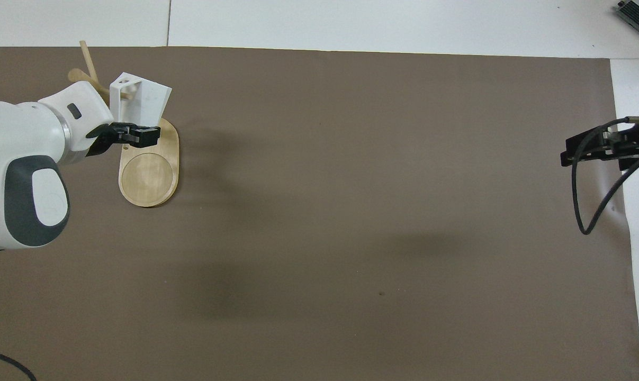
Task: Hang cup on rack
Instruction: 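Hook the cup onto the wooden peg and open the left gripper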
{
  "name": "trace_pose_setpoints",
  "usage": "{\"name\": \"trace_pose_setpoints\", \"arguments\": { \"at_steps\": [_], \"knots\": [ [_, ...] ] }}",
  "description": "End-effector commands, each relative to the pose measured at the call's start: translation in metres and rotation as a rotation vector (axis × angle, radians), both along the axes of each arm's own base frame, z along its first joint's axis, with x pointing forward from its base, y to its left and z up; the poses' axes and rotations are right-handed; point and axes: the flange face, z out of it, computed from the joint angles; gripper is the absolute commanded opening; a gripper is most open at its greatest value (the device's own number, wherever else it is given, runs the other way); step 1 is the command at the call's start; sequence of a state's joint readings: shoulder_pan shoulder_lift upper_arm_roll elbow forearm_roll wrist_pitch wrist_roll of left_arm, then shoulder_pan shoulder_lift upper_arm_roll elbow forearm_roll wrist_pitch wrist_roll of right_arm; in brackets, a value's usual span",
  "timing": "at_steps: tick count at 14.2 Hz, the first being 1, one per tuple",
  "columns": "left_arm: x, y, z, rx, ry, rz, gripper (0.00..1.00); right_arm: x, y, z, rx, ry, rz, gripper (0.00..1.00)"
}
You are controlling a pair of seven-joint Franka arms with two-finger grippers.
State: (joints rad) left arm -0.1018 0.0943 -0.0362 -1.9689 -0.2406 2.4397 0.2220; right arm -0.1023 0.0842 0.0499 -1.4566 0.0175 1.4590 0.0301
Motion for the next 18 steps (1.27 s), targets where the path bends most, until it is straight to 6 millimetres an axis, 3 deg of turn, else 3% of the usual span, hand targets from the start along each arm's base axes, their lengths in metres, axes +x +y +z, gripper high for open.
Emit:
{"name": "trace_pose_setpoints", "arguments": {
  "at_steps": [1,4,7,9,11,15,18],
  "knots": [
    [0.002,0.002,0.002,-0.019,0.006,0.093,0.0,-0.01,0.005,-0.002,0.001,0.027,0.005,1.0],
    [0.001,0.003,0.002,-0.047,0.025,0.166,0.0,-0.01,0.008,-0.003,0.0,0.026,0.008,1.0],
    [0.0,0.003,0.0,-0.05,0.037,0.173,0.0,-0.008,-0.004,-0.008,-0.002,0.015,0.0,1.0],
    [-0.001,0.001,-0.002,-0.048,0.04,0.171,0.25,-0.007,-0.004,-0.009,-0.002,0.007,0.001,1.0],
    [0.0,0.003,0.001,-0.047,0.037,0.167,1.0,-0.005,-0.004,-0.008,-0.003,-0.004,0.002,1.0],
    [0.001,0.008,0.015,-0.048,0.049,0.168,1.0,-0.003,-0.004,-0.007,0.0,-0.022,0.055,1.0],
    [-0.007,0.022,0.059,-0.036,0.14,0.153,1.0,-0.003,-0.005,-0.007,-0.001,-0.021,0.042,1.0]
  ]
}}
